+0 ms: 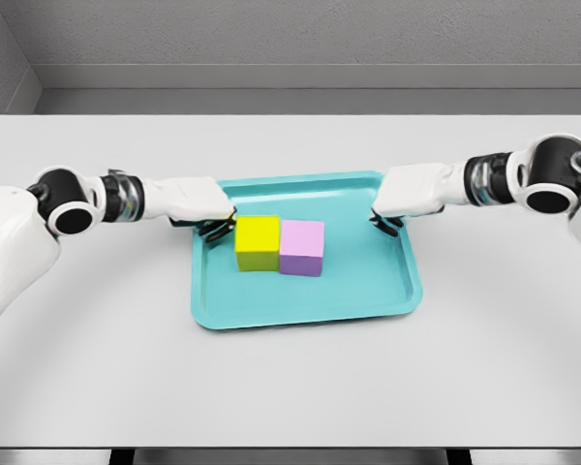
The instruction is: Push two cubes
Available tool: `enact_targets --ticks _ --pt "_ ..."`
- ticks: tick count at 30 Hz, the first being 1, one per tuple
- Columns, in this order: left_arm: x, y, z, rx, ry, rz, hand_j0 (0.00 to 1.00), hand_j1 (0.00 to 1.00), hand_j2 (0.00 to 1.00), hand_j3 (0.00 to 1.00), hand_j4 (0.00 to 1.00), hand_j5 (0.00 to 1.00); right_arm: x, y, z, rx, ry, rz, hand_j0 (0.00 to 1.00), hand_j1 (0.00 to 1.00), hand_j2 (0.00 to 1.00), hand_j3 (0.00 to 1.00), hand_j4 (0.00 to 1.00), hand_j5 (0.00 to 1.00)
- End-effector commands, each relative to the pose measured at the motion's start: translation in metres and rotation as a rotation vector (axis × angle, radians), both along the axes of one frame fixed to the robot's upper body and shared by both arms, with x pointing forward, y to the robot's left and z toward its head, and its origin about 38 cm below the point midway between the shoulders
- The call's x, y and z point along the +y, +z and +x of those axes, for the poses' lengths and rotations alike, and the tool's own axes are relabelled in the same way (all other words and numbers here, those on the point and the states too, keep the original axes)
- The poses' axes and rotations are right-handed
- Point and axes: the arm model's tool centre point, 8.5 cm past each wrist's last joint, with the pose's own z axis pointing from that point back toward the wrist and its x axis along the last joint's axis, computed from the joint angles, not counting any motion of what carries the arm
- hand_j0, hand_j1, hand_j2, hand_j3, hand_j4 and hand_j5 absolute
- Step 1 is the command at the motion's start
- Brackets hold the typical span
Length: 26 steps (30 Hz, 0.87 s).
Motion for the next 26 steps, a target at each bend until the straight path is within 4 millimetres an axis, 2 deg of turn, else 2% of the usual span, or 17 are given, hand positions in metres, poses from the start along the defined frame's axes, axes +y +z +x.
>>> enact_targets --ticks 1,2,4,5,6,9,11,13,14,15,16,17,18,21,26 --pt "-0.004 -0.001 -0.001 0.003 -0.009 -0.004 0.0 0.0 0.0 0.0 0.0 0.0 -0.065 0.056 0.008 -0.115 -0.147 0.033 0.34 0.34 0.34 0.34 0.34 0.34" --pt "-0.005 -0.001 -0.001 0.002 -0.011 -0.004 0.0 0.0 0.0 0.0 0.0 0.0 -0.078 0.067 0.007 -0.14 -0.177 0.045 0.39 0.39 0.39 0.39 0.39 0.39" --pt "-0.006 -0.001 -0.001 0.003 -0.015 -0.004 0.0 0.0 0.0 0.0 0.0 0.0 -0.092 0.071 0.004 -0.145 -0.205 0.049 0.47 0.47 0.47 0.47 0.47 0.47" --pt "-0.009 -0.002 -0.002 0.006 -0.021 -0.004 0.0 0.0 0.0 0.0 0.0 0.0 -0.098 0.077 0.003 -0.157 -0.22 0.065 0.69 0.69 0.69 0.69 0.69 0.69" --pt "-0.012 -0.003 -0.003 0.007 -0.025 -0.007 0.0 0.0 0.0 0.0 0.0 0.0 -0.1 0.082 0.003 -0.168 -0.226 0.075 0.98 0.98 0.98 0.98 0.98 0.98" --pt "-0.015 -0.003 -0.004 0.005 -0.035 -0.007 0.0 0.0 0.0 0.0 0.0 0.0 -0.092 0.068 0.002 -0.139 -0.21 0.082 1.0 1.0 1.0 1.0 1.0 1.0" --pt "-0.015 0.002 -0.003 -0.006 -0.038 -0.008 0.0 0.0 0.0 0.0 0.0 0.0 -0.081 0.052 0.001 -0.103 -0.191 0.094 1.0 1.0 1.0 1.0 1.0 1.0" --pt "0.01 0.026 0.009 -0.043 0.01 -0.007 0.0 0.0 0.0 0.0 0.0 0.0 -0.081 0.048 -0.001 -0.083 -0.189 0.107 1.0 1.0 1.0 1.0 1.0 1.0" --pt "0.058 0.053 0.014 -0.053 0.105 -0.073 0.01 0.01 0.01 0.01 0.01 0.01 -0.082 0.049 -0.001 -0.079 -0.192 0.113 1.0 1.0 1.0 1.0 1.0 1.0" --pt "0.12 0.075 0.012 -0.039 0.222 -0.131 0.06 0.06 0.06 0.06 0.06 0.06 -0.082 0.047 -0.001 -0.076 -0.193 0.112 1.0 1.0 1.0 1.0 1.0 1.0" --pt "0.154 0.086 0.009 0.003 0.3 -0.237 0.36 0.36 0.36 0.36 0.36 0.36 -0.082 0.047 -0.001 -0.075 -0.193 0.111 1.0 1.0 1.0 1.0 1.0 1.0" --pt "0.164 0.085 0.009 0.044 0.334 -0.328 1.0 1.0 1.0 1.0 1.0 1.0 -0.081 0.045 -0.002 -0.066 -0.191 0.114 1.0 1.0 1.0 1.0 1.0 1.0" --pt "0.176 0.079 0.01 0.063 0.375 -0.343 1.0 1.0 1.0 1.0 1.0 1.0 -0.08 0.043 -0.002 -0.055 -0.187 0.12 1.0 1.0 1.0 1.0 1.0 1.0" --pt "0.185 0.074 0.011 0.073 0.407 -0.34 1.0 1.0 1.0 1.0 1.0 1.0 -0.082 0.043 -0.002 -0.054 -0.192 0.119 1.0 1.0 1.0 1.0 1.0 1.0" --pt "0.184 0.07 0.012 0.082 0.41 -0.342 1.0 1.0 1.0 1.0 1.0 1.0 -0.082 0.043 -0.004 -0.046 -0.192 0.128 1.0 1.0 1.0 1.0 1.0 1.0"
